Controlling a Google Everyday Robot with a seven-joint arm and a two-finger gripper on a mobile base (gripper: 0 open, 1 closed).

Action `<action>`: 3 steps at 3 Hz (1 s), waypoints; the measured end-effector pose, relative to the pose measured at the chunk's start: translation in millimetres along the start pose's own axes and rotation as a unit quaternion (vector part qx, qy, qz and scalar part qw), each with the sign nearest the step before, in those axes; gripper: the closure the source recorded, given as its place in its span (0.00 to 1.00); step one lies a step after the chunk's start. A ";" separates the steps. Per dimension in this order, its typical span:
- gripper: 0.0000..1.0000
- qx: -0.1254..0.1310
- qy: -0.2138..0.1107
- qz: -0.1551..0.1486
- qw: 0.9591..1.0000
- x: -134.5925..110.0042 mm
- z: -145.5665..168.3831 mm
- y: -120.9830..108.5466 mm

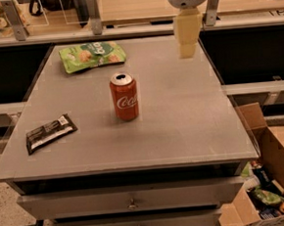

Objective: Move green rice chip bag near coke can

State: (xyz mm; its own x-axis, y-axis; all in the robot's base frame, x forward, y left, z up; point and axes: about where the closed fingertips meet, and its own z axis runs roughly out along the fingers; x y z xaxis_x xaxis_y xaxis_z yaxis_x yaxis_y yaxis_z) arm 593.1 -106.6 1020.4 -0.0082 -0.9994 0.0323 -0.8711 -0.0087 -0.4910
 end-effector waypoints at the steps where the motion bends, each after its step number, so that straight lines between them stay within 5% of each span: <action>1: 0.00 0.000 -0.001 0.001 1.000 0.5 0.1 0.6; 3: 0.00 0.053 0.002 -0.018 0.998 -5.0 24.6 -25.1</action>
Offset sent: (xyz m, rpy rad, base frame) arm 0.0134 0.0063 -0.0016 -0.0474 -0.0933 0.0445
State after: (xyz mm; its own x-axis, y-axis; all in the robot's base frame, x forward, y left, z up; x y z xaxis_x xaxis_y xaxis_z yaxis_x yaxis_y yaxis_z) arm 627.2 -102.2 1011.1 0.0201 -0.9983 0.0540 -0.8145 -0.0477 -0.5783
